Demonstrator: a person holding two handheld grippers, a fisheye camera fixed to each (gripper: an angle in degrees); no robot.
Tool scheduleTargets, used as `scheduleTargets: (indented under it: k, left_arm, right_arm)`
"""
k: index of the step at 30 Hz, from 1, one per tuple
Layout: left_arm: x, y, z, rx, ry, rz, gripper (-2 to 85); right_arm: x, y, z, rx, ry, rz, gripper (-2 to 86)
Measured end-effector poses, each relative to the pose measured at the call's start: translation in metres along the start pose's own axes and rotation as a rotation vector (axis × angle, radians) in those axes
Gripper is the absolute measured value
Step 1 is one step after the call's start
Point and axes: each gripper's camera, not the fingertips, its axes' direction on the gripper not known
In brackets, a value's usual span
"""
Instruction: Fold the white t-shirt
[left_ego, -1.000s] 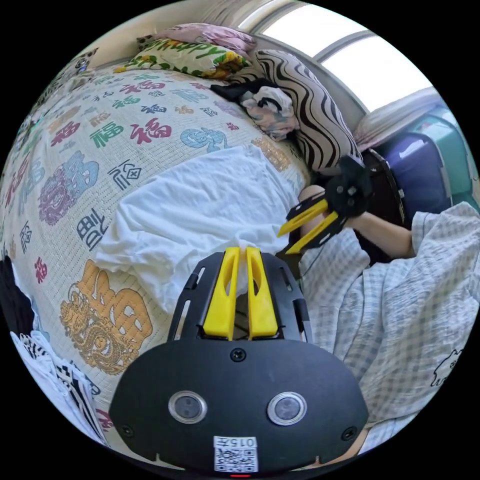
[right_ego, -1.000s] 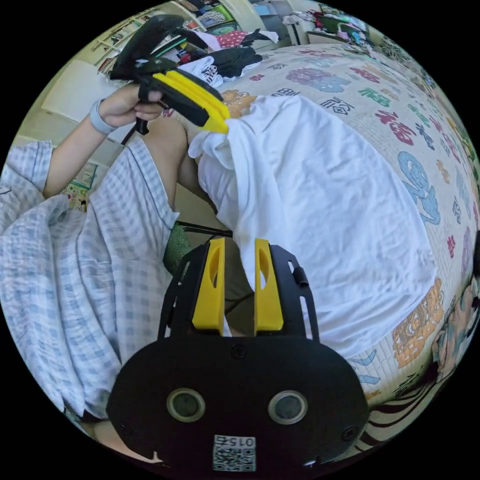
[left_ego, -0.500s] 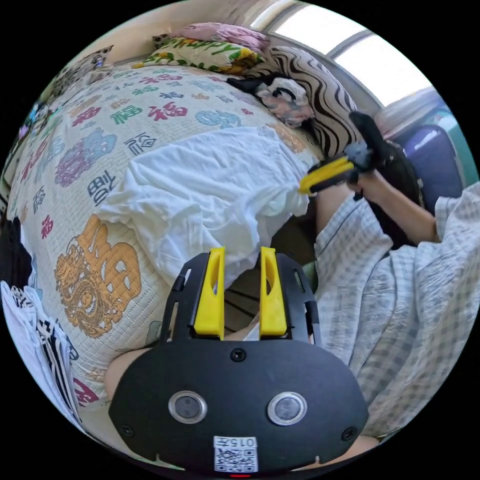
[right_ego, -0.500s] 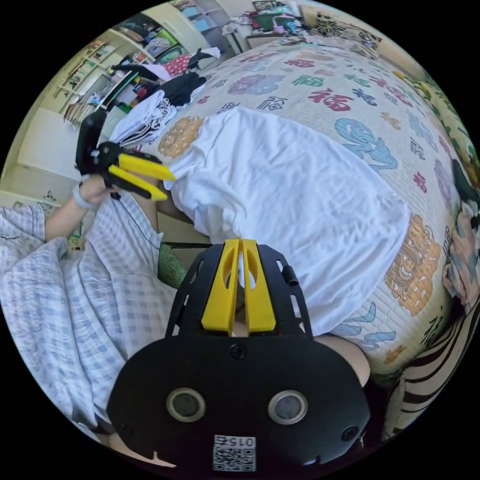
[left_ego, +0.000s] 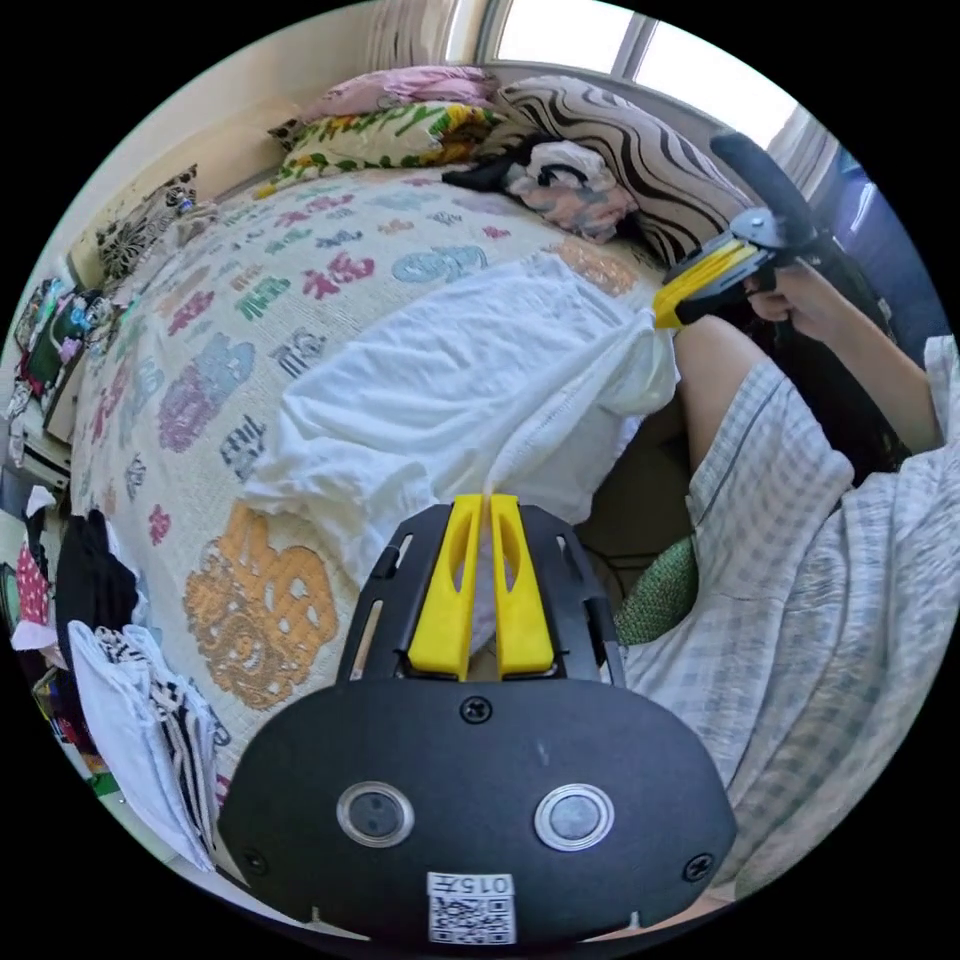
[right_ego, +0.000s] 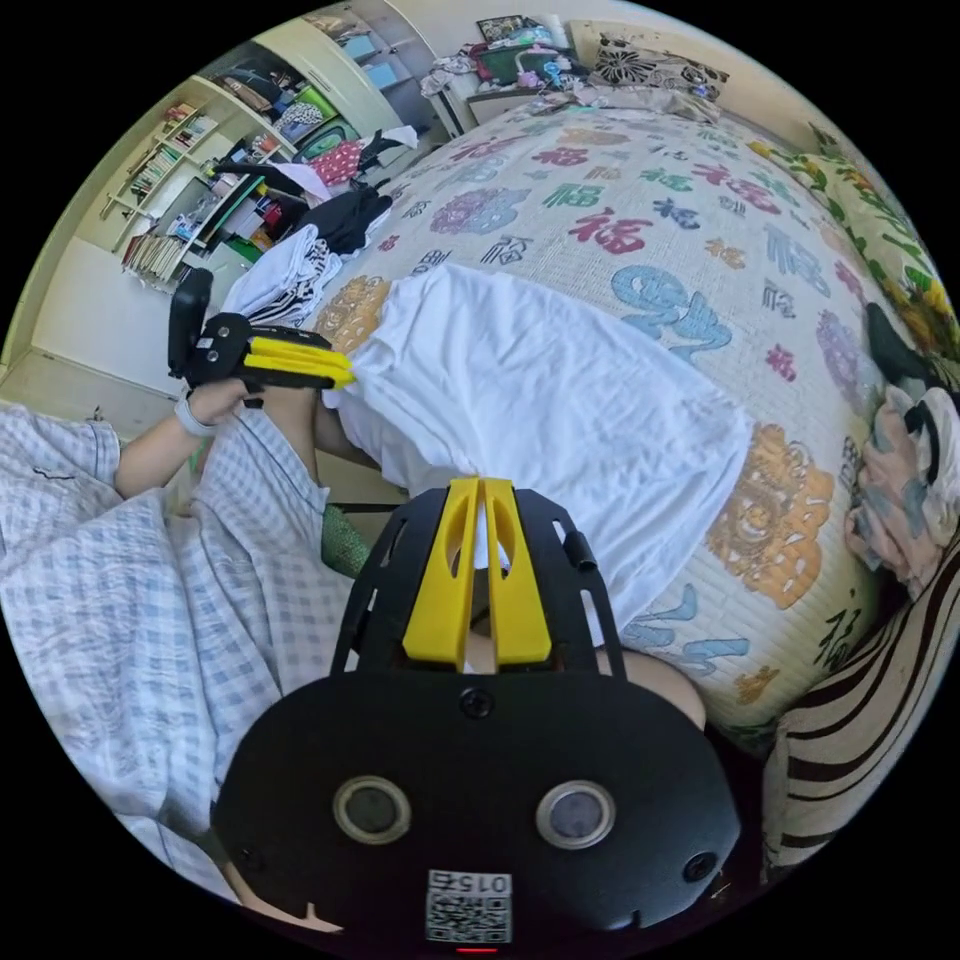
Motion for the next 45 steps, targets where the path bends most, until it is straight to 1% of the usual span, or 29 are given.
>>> scheduleTargets:
  k: [3, 5, 7, 8, 9, 10, 12, 13, 15, 17, 19, 20, 22, 25, 27, 28, 30, 33, 35, 36, 37, 39, 42, 45]
  left_arm:
    - [-0.051, -0.043, -0.019, 0.109, -0.029, 0.034, 1.1]
    - [-0.091, -0.083, -0.02, 0.165, -0.086, 0.035, 1.3]
    - [-0.15, -0.148, -0.01, 0.223, -0.215, -0.012, 2.0]
    - [-0.165, -0.162, -0.007, 0.241, -0.236, -0.036, 2.4]
    - [-0.195, -0.185, -0.001, 0.267, -0.263, -0.104, 3.4]
    - [-0.223, -0.196, 0.004, 0.291, -0.219, -0.231, 5.0]
    - [-0.249, -0.193, 0.008, 0.335, -0.082, -0.309, 6.5]
    - [-0.253, -0.182, 0.011, 0.334, -0.071, -0.327, 6.9]
    - [-0.247, -0.153, 0.022, 0.267, -0.096, -0.297, 7.3]
    - [-0.238, -0.116, 0.043, 0.136, -0.08, -0.299, 7.7]
    - [-0.226, -0.061, 0.077, -0.066, 0.054, -0.349, 8.6]
    - [-0.221, -0.047, 0.085, -0.105, 0.094, -0.363, 8.9]
    - [-0.201, -0.005, 0.111, -0.267, 0.192, -0.423, 9.9]
    - [-0.184, 0.013, 0.137, -0.396, 0.27, -0.435, 10.9]
    - [-0.184, 0.01, 0.144, -0.382, 0.225, -0.437, 10.9]
    - [-0.187, 0.005, 0.149, -0.402, 0.209, -0.427, 10.4]
    - [-0.191, -0.003, 0.155, -0.426, 0.233, -0.422, 10.2]
    - [-0.19, -0.012, 0.171, -0.453, 0.234, -0.398, 9.5]
    - [-0.193, -0.016, 0.181, -0.458, 0.163, -0.388, 7.1]
    - [-0.196, -0.019, 0.185, -0.462, 0.146, -0.371, 4.3]
    - [-0.202, -0.021, 0.187, -0.46, 0.205, -0.379, 2.7]
    - [-0.207, -0.021, 0.185, -0.445, 0.217, -0.387, 1.3]
    - [-0.212, -0.02, 0.183, -0.456, 0.143, -0.379, 0.6]
    - [-0.222, -0.02, 0.199, -0.469, 0.16, -0.4, 0.8]
  right_arm:
    - [0.023, -0.035, -0.037, 0.062, 0.099, -0.083, -0.1]
    - [0.052, -0.086, -0.065, 0.117, 0.204, -0.123, 0.0]
    - [0.08, -0.135, -0.084, 0.168, 0.27, -0.101, 0.2]
    - [0.1, -0.167, -0.095, 0.205, 0.303, -0.061, 0.4]
    - [0.11, -0.18, -0.099, 0.226, 0.321, -0.03, 0.6]
    - [0.131, -0.2, -0.105, 0.266, 0.322, 0.043, 1.0]
    - [0.158, -0.213, -0.108, 0.239, 0.237, 0.105, 2.4]
    - [0.169, -0.206, -0.11, 0.247, 0.168, 0.104, 4.1]
    - [0.18, -0.178, -0.107, 0.251, 0.094, 0.092, 4.8]
    - [0.195, -0.125, -0.09, 0.153, 0.07, 0.114, 6.1]
    - [0.209, -0.079, -0.073, 0.054, 0.042, 0.199, 7.5]
    - [0.218, -0.046, -0.061, -0.008, 0.001, 0.268, 8.3]
    - [0.225, -0.004, -0.046, -0.088, -0.055, 0.371, 9.1]
    - [0.228, 0.039, -0.033, -0.175, -0.088, 0.46, 9.4]
    - [0.23, 0.047, -0.025, -0.222, -0.121, 0.466, 9.4]
    - [0.231, 0.046, -0.019, -0.248, -0.163, 0.456, 9.2]
    - [0.235, 0.041, -0.011, -0.285, -0.197, 0.44, 8.6]
    - [0.245, 0.033, -0.005, -0.32, -0.111, 0.439, 5.6]
    - [0.254, 0.031, -0.011, -0.32, -0.126, 0.418, 2.5]
    - [0.256, 0.031, -0.013, -0.318, -0.139, 0.421, 1.6]
    - [0.26, 0.032, -0.017, -0.325, -0.139, 0.424, 0.4]
    - [0.262, 0.035, -0.026, -0.338, -0.075, 0.412, -0.3]
    - [0.268, 0.038, -0.04, -0.307, -0.077, 0.419, -0.7]
    - [0.277, 0.035, -0.039, -0.33, -0.076, 0.424, -0.5]
